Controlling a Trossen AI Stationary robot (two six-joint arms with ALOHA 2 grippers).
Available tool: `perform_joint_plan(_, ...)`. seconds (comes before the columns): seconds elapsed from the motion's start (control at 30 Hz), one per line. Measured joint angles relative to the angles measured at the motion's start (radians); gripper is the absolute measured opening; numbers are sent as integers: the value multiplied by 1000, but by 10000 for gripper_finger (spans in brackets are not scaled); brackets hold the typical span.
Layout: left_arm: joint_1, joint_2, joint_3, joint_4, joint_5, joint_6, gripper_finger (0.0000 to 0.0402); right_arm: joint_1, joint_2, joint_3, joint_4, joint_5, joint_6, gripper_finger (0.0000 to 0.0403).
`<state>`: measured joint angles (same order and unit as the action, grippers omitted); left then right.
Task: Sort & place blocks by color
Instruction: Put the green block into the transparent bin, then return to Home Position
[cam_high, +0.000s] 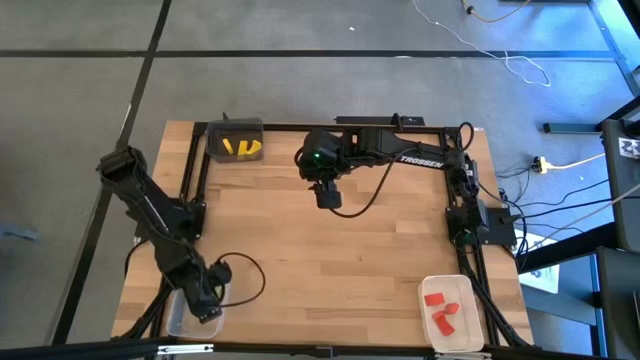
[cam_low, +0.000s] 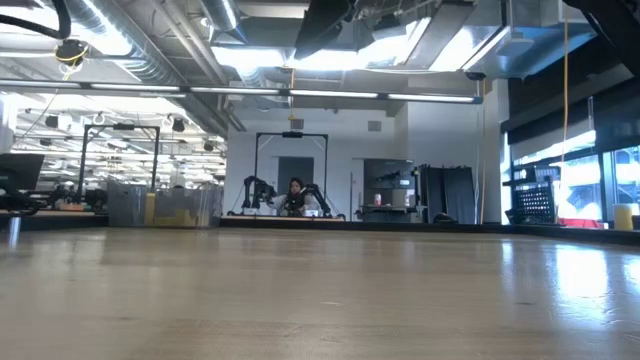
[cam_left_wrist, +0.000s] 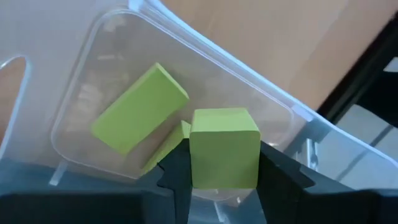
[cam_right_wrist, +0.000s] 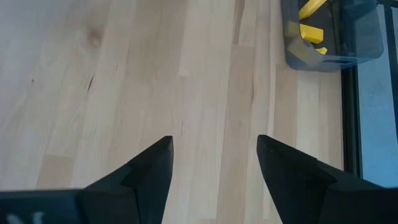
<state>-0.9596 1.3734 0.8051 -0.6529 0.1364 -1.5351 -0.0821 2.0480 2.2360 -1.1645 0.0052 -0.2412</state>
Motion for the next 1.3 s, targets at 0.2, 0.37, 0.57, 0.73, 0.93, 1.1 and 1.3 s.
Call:
perform_joint_plan(0.2,-3,30,0,1,-15,14,181,0,0,0,0,0,1,233)
perform_joint_plan(0.37,-3,28,0,3,-22,27,187,0,0,0,0,0,-3,233)
perform_joint_plan(0.57,12,-94,0,-42,-51,7,176,0,-5,100,-142,1,-8,233)
perform_joint_plan(0.73,67,-300,3,-187,-220,0,157,0,-54,100,-180,2,-14,233)
perform_joint_plan(0.93,140,-549,34,-323,-529,123,105,1,-75,109,-291,3,52,231)
perform_joint_plan(1.1,193,-719,96,-334,-749,464,30,7,-82,109,-320,44,75,190)
perform_joint_plan(1.3,245,-852,196,-373,-903,812,2,9,-82,109,-315,71,98,57)
